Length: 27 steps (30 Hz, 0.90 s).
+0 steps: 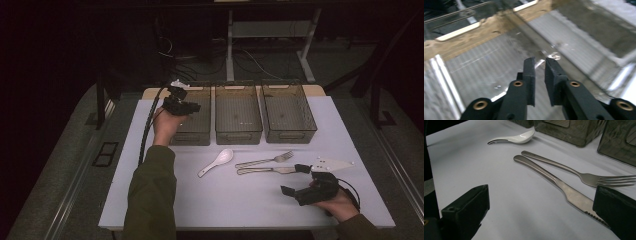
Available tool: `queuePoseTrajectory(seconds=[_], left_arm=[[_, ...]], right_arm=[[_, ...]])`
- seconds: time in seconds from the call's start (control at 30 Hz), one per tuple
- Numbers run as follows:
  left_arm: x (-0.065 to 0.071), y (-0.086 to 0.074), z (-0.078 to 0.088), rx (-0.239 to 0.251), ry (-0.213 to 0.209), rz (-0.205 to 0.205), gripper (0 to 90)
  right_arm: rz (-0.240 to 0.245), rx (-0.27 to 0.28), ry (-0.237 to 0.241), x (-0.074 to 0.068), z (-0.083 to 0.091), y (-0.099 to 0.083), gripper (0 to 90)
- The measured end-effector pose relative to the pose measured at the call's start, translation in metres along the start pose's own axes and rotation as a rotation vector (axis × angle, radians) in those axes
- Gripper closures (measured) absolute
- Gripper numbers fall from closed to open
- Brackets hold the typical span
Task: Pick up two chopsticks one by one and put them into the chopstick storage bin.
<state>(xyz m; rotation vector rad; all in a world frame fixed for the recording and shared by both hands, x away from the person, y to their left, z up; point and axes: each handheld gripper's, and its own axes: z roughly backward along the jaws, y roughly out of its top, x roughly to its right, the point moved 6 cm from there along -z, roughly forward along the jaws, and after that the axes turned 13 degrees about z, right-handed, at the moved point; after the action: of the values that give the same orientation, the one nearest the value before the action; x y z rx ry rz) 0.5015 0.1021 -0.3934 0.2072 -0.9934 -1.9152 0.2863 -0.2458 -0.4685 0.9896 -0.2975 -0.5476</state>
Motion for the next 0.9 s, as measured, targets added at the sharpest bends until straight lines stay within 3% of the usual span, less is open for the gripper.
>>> queuePoseTrajectory(seconds=[0.2, 0.4, 0.53, 0.9], left_arm=[[0.019, -0.010, 0.011, 0.029, -0.047, 0.004, 60.1], [0.020, -0.021, 0.028, 0.085, -0.070, 0.029, 48.4], [0.027, -0.032, 0.041, 0.108, -0.109, 0.040, 42.1], [0.055, -0.076, 0.055, 0.089, -0.128, -0.007, 28.0]], right_arm=[[-0.001, 0.001, -0.002, 0.000, 0.000, 0.000, 0.8], [-0.010, 0.010, 0.010, 0.001, 0.001, 0.002, 0.8], [-0.026, 0.011, 0.013, 0.004, 0.000, 0.002, 0.8], [-0.031, 0.030, 0.021, 0.007, 0.000, 0.004, 0.8]])
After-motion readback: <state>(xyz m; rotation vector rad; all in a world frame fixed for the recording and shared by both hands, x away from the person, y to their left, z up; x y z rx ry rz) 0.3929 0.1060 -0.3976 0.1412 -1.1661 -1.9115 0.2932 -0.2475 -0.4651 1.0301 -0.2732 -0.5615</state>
